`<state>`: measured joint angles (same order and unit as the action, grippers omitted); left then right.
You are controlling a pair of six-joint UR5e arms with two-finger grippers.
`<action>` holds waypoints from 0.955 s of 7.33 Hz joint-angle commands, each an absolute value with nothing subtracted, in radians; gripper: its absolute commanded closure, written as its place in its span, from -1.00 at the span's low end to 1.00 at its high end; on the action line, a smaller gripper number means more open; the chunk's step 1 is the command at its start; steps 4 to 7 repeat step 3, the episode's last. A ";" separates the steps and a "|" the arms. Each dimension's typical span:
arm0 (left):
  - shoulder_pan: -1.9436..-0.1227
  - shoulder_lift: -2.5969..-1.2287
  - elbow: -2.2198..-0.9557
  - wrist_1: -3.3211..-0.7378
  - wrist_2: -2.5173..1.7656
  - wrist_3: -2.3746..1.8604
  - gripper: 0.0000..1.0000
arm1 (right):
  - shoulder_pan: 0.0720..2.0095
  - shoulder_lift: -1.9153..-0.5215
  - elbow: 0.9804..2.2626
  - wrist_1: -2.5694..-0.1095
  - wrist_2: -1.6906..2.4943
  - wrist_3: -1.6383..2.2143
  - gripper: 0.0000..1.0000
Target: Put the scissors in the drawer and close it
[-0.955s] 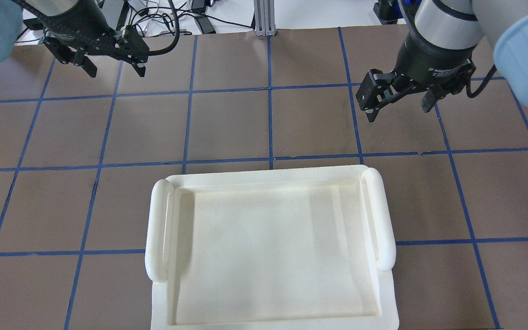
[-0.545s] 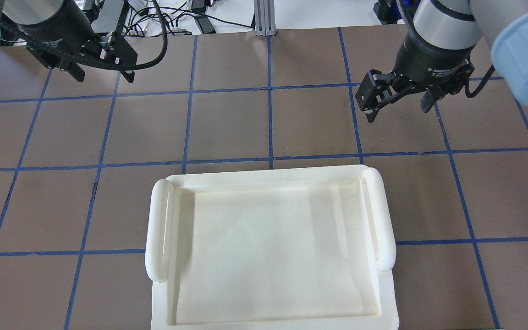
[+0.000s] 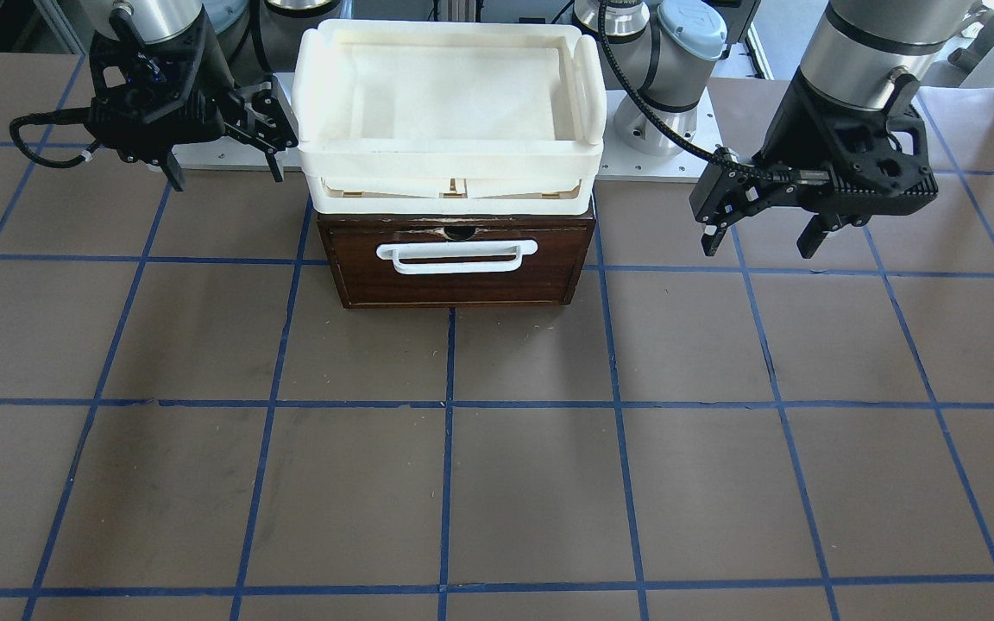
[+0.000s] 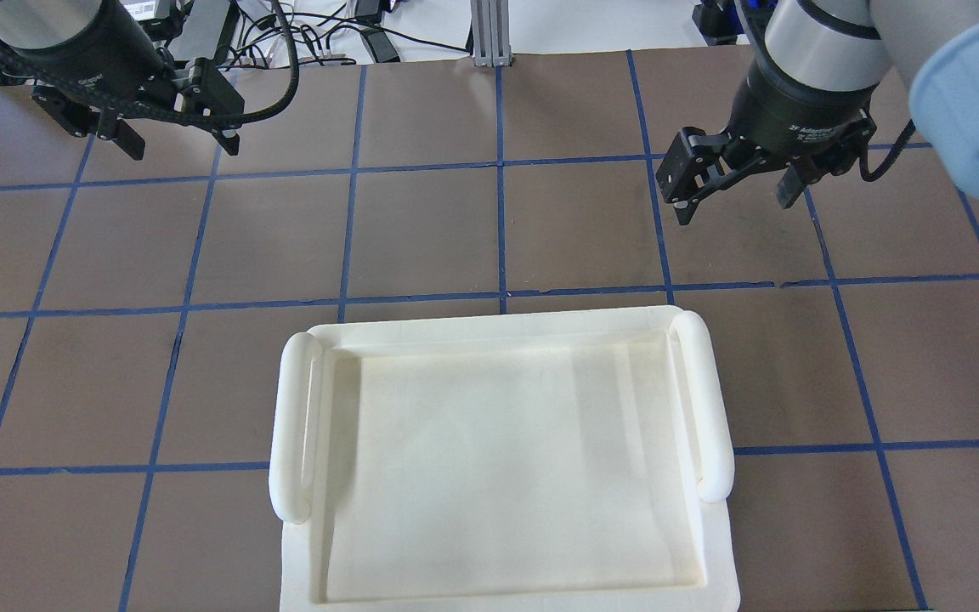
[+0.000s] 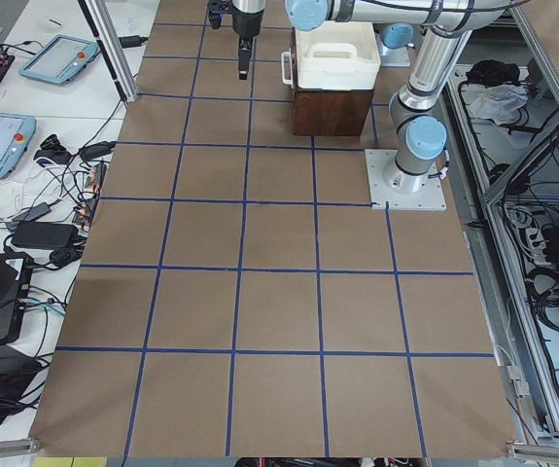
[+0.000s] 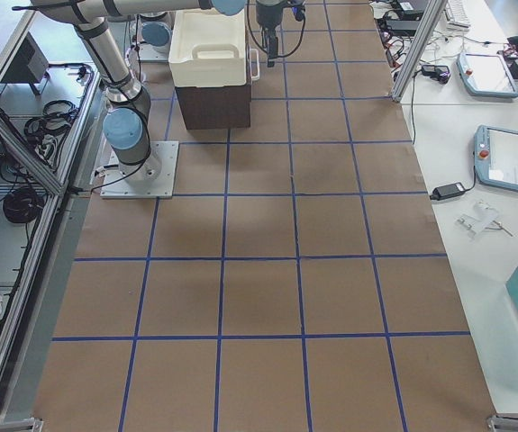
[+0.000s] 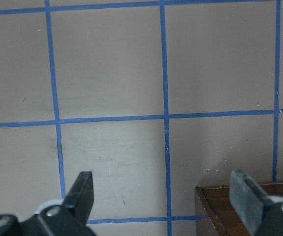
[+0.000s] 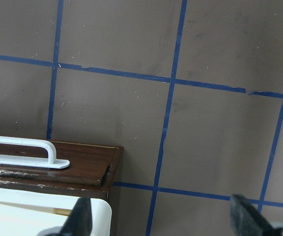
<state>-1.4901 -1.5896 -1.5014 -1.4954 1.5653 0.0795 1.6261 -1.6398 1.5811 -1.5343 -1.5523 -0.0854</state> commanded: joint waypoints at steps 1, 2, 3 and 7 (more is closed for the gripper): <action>-1.486 -1.586 -1.503 -1.500 1.568 0.081 -1.00 | 1.624 -1.640 1.574 -1.546 -1.548 -0.077 -1.00; -1.486 -1.586 -1.503 -1.500 1.568 0.081 -1.00 | 1.624 -1.638 1.574 -1.568 -1.549 -0.039 -1.00; -1.486 -1.585 -1.503 -1.503 1.568 0.081 -1.00 | 1.624 -1.638 1.575 -1.571 -1.548 -0.028 -1.00; -1.486 -1.585 -1.503 -1.503 1.568 0.081 -1.00 | 1.624 -1.638 1.575 -1.571 -1.548 -0.028 -1.00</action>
